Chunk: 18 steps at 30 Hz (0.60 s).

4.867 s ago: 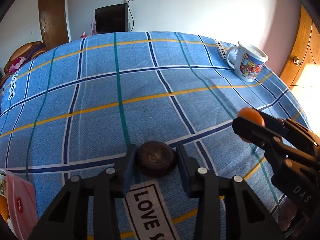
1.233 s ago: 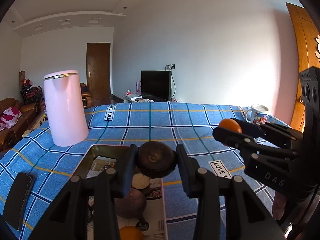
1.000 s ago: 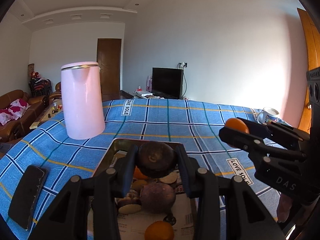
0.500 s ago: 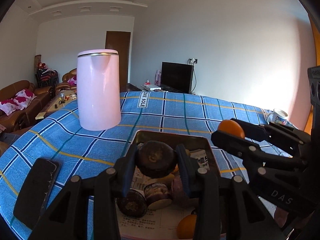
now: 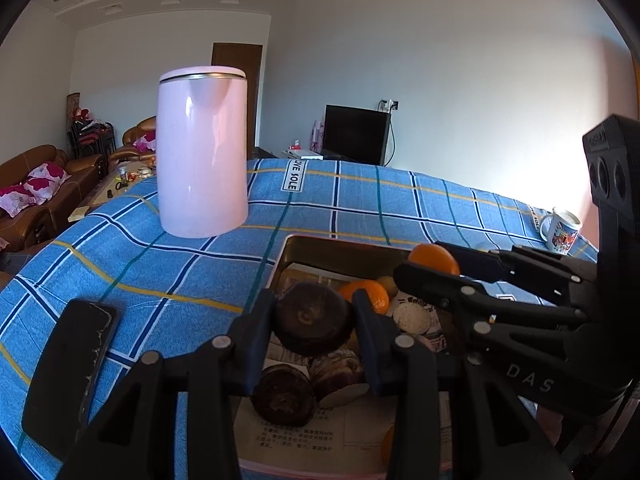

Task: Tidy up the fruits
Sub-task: 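Carry the brown fruit and orange over the tin box with both tools, then open both tools to drop the fruits into the tin box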

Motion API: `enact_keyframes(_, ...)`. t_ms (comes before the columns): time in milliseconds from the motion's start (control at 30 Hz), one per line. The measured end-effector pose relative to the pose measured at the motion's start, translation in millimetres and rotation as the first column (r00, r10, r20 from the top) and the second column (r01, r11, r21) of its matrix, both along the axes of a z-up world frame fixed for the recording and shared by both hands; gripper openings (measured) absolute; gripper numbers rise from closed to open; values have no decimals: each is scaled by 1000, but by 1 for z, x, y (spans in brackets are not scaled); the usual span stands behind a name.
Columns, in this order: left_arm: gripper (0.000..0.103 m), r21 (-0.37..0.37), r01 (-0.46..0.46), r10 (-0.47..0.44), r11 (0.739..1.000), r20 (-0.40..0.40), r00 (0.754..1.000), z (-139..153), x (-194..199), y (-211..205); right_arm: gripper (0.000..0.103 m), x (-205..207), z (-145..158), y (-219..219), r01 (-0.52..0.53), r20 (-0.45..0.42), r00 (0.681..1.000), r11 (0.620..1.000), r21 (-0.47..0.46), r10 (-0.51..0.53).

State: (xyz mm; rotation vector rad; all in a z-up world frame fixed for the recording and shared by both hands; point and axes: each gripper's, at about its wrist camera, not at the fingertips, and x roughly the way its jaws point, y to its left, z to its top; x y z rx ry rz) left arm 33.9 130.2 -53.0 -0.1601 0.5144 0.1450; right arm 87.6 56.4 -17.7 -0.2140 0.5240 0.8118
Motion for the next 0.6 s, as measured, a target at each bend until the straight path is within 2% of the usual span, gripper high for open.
enact_keyframes(233,41,-4,7,-7,1000,-37,999,-9,4,4,37,10,-11,13,-14,-53,999,999,-36,12)
enact_keyframes(600,41,-15,2,-2,1000,-43,999,-13,4,6,37,15,-20,23,-27,-71,997,998,-63,22)
